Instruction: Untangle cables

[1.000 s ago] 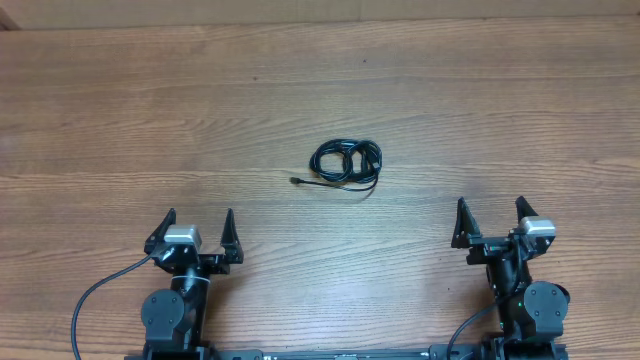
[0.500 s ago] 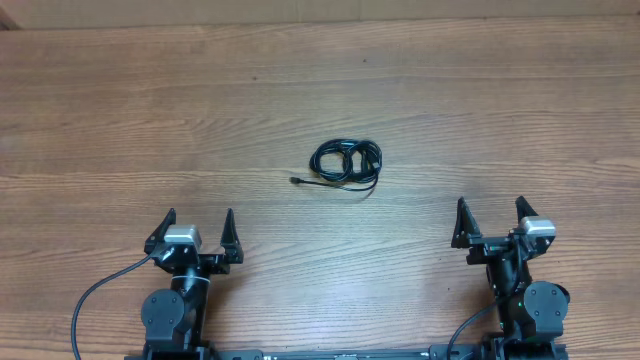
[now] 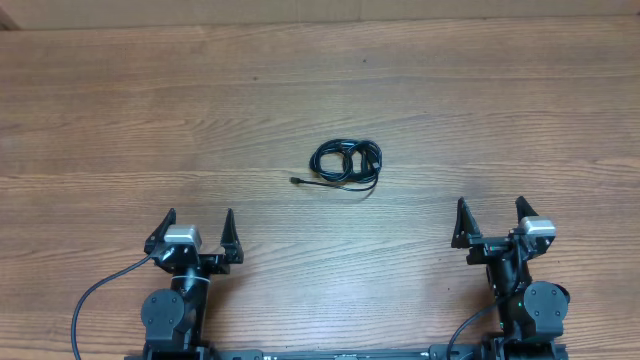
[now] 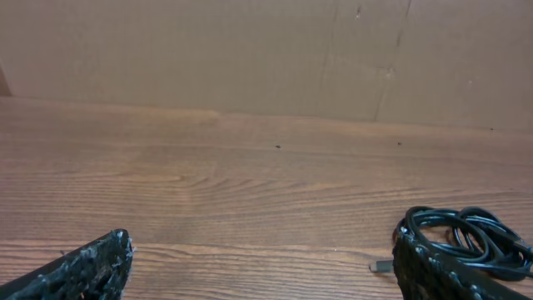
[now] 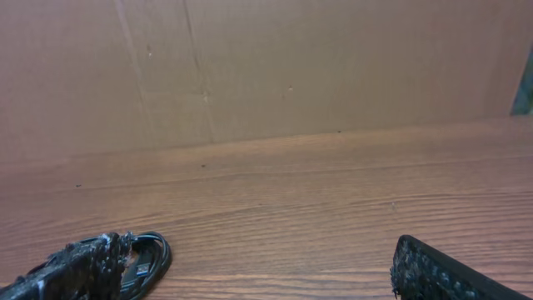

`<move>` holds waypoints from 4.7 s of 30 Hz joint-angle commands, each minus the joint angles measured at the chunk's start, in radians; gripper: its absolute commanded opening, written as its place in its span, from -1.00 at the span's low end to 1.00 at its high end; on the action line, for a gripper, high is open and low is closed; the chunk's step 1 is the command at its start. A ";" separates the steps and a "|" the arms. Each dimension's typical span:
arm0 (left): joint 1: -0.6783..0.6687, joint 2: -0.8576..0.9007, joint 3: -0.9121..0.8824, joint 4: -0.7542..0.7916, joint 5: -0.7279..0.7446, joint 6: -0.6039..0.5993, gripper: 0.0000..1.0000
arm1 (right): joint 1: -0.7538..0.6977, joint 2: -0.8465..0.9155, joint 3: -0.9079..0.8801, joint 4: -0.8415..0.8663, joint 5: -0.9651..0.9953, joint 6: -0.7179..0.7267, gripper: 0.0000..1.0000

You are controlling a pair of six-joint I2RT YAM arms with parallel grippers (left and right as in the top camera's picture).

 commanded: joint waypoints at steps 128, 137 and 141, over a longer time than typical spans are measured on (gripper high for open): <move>-0.220 1.458 1.324 -0.940 0.367 0.198 0.99 | 0.001 -0.010 -0.010 0.006 0.010 0.004 1.00; -0.293 1.535 1.335 -0.825 0.274 0.088 0.99 | 0.001 -0.010 -0.010 0.007 0.009 0.004 1.00; -0.329 1.580 1.336 -0.778 0.206 -0.002 0.99 | 0.001 -0.010 -0.010 0.007 0.009 0.004 1.00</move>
